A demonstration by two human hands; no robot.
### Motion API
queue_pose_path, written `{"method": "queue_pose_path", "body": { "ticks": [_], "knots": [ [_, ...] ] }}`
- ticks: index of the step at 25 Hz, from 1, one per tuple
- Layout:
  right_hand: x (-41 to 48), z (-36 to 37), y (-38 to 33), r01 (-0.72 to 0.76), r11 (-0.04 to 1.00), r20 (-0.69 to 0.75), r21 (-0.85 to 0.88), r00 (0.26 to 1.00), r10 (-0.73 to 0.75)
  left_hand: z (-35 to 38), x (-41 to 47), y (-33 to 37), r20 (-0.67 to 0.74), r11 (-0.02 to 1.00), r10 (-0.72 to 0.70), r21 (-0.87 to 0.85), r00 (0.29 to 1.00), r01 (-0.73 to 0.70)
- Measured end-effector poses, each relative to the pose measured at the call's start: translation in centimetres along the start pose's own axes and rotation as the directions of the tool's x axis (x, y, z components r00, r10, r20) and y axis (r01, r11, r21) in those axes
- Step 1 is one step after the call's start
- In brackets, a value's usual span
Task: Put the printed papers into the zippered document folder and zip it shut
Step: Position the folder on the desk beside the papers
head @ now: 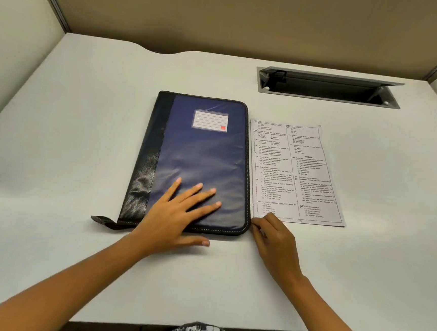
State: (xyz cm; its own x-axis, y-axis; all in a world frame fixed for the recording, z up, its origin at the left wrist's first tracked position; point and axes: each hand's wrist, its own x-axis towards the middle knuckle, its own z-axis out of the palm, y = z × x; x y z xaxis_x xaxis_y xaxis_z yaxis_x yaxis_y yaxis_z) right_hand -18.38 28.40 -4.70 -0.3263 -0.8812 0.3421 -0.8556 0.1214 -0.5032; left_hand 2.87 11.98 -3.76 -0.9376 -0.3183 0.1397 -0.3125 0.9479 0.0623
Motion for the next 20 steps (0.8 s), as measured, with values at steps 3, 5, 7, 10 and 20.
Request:
{"method": "queue_pose_path", "body": {
  "ticks": [3,5,7,10,20],
  "knots": [
    [-0.2,-0.1,0.3,0.045,0.999,0.019,-0.009,0.999,-0.045,0.4,0.1,0.5,0.014,0.998,-0.006,0.056,1.0,0.005],
    [-0.3,-0.1,0.3,0.062,0.998,0.016,-0.017,0.998,-0.061,0.8,0.3,0.7,0.031,0.997,-0.05,0.053,0.998,0.048],
    [-0.6,-0.2,0.3,0.065,0.998,0.013,-0.016,0.998,-0.064,1.0,0.3,1.2,0.03,0.995,-0.086,0.052,0.996,0.084],
    [-1.2,-0.1,0.0,0.084,0.996,0.005,-0.001,0.996,-0.084,1.1,0.4,1.5,0.006,0.993,-0.093,0.071,0.996,0.092],
    [-1.6,-0.1,-1.9,0.234,0.972,0.065,-0.02,0.97,-0.232,0.3,0.1,1.3,0.017,0.976,-0.165,-0.142,0.986,0.166]
  ]
}}
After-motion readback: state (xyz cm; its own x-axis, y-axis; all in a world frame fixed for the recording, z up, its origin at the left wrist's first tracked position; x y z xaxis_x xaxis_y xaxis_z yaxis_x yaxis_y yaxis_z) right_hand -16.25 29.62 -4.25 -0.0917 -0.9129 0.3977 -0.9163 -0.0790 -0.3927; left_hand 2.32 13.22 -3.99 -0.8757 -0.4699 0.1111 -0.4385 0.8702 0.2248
